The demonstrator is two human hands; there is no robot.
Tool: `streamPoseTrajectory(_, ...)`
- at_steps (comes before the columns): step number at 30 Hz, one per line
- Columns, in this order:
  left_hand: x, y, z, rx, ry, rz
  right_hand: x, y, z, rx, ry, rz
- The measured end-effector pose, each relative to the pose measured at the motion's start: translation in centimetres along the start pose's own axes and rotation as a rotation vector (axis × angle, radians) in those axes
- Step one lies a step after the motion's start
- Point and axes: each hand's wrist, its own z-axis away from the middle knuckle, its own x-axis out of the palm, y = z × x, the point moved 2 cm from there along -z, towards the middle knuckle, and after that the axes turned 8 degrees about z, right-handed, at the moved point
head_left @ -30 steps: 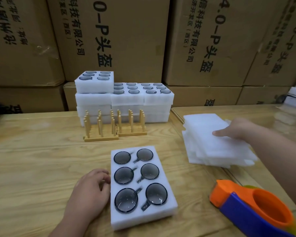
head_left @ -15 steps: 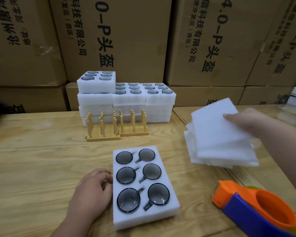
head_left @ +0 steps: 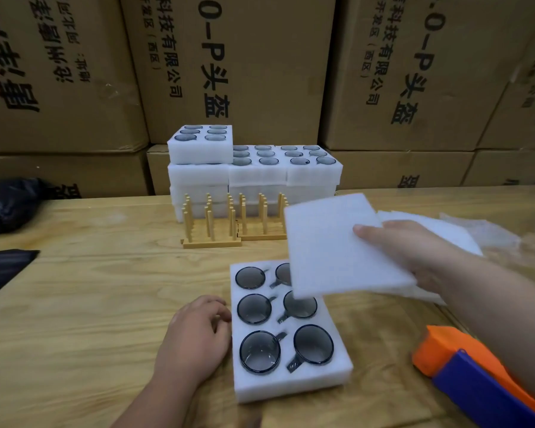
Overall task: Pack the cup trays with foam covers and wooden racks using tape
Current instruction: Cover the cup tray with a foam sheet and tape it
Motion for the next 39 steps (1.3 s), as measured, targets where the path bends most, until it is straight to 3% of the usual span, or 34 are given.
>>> streamPoseTrajectory(7, 0.1, -0.3, -0.1, -0.012, 0.003, -0.005, 6.6, 3.2, 2.8, -0.008, -0.203, 0.074)
streamPoseTrajectory(10, 0.1, -0.4, -0.2, -0.023, -0.008, 0.012, 8.1, 3.9, 3.3, -0.04, -0.118, 0.195)
streamPoseTrajectory(14, -0.5, -0.2, 0.5, 0.034, 0.025, 0.173, 8.6, 4.2, 3.4, -0.15, 0.044, 0.533)
streamPoseTrajectory(18, -0.7, 0.2, 1.0, 0.132, -0.032, 0.218, 8.7, 4.6, 3.2, -0.131, 0.047, 0.591)
streamPoseTrajectory(32, -0.9, 0.6, 1.0, 0.094, -0.024, 0.186, 3.2, 6.1, -1.1, -0.047, 0.227, 0.561)
streamPoseTrajectory(39, -0.9, 0.9, 1.0, 0.116, -0.033, 0.17, 8.7, 6.3, 1.6, -0.12, -0.036, 0.296)
